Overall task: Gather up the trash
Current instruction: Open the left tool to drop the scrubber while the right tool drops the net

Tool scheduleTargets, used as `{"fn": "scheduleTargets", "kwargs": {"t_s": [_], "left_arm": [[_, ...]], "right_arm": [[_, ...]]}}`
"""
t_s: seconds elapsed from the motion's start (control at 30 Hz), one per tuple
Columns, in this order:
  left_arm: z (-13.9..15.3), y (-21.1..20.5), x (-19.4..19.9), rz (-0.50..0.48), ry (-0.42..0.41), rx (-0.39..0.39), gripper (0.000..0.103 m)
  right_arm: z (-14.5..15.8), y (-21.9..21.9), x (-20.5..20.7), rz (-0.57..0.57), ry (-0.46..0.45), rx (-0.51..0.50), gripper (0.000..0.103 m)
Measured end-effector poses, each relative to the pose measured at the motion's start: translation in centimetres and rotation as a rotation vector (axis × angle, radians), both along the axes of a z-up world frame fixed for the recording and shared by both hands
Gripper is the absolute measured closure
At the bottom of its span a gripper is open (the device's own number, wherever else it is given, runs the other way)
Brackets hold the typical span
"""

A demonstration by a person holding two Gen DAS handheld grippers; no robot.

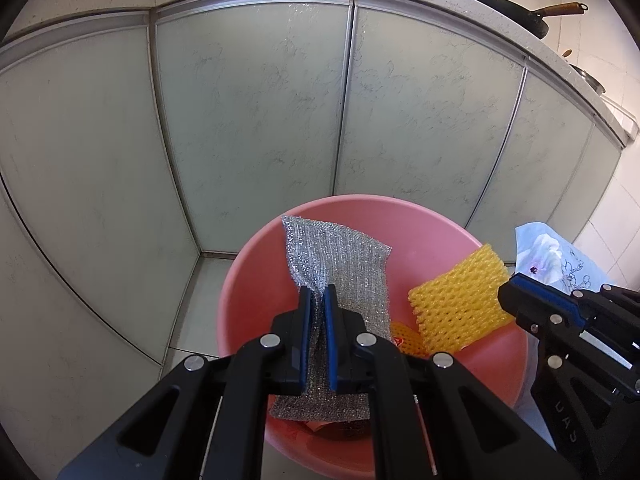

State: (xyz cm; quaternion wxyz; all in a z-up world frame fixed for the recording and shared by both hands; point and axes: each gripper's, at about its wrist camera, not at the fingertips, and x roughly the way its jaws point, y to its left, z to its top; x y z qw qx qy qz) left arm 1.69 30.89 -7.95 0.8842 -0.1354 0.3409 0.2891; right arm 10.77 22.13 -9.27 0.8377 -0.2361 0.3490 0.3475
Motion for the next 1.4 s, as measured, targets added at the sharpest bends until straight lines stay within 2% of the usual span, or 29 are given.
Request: {"fn": "scheduleTargets", "kwargs": {"t_s": [0.27, 0.37, 1.0, 1.1, 1.17, 1.23, 1.4], "left_arm": [[-0.62, 0.19, 0.20, 0.012, 0.018, -0.009, 0.095], [-0.71, 0.27, 0.11, 0.033, -0.002, -0.013, 0.094], [-0.51, 0.40, -0.22, 0.062, -0.003, -0.020, 0.093], [-0.48, 0.37, -0.13, 0.064, 0.001, -0.019, 0.085], [-0.38, 0.34, -0.21, 0.069, -0.004, -0.016, 0.073], [-0.21, 0.30, -0.30, 0.072, -0.008, -0.011, 0.071], [-0.01, 0.22, -0.49, 0.073, -0.010, -0.009, 0.071]], "right_arm": [[-0.78, 0.25, 0.06, -0.005, 0.008, -0.016, 0.099], [-0.86, 0.34, 0.17, -0.011, 0.009, -0.016, 0.099], [-0.81, 0.62, 0.05, -0.006, 0.023, -0.021, 0.098], [-0.91, 0.68, 0.20, -0.003, 0.040, -0.023, 0.095], [-0.91, 0.66, 0.20, 0.002, 0.049, -0.020, 0.092], [-0.91, 0.60, 0.17, 0.005, 0.050, -0.018, 0.085], [-0.54, 0.40, 0.05, 0.003, 0.047, -0.004, 0.083]]}}
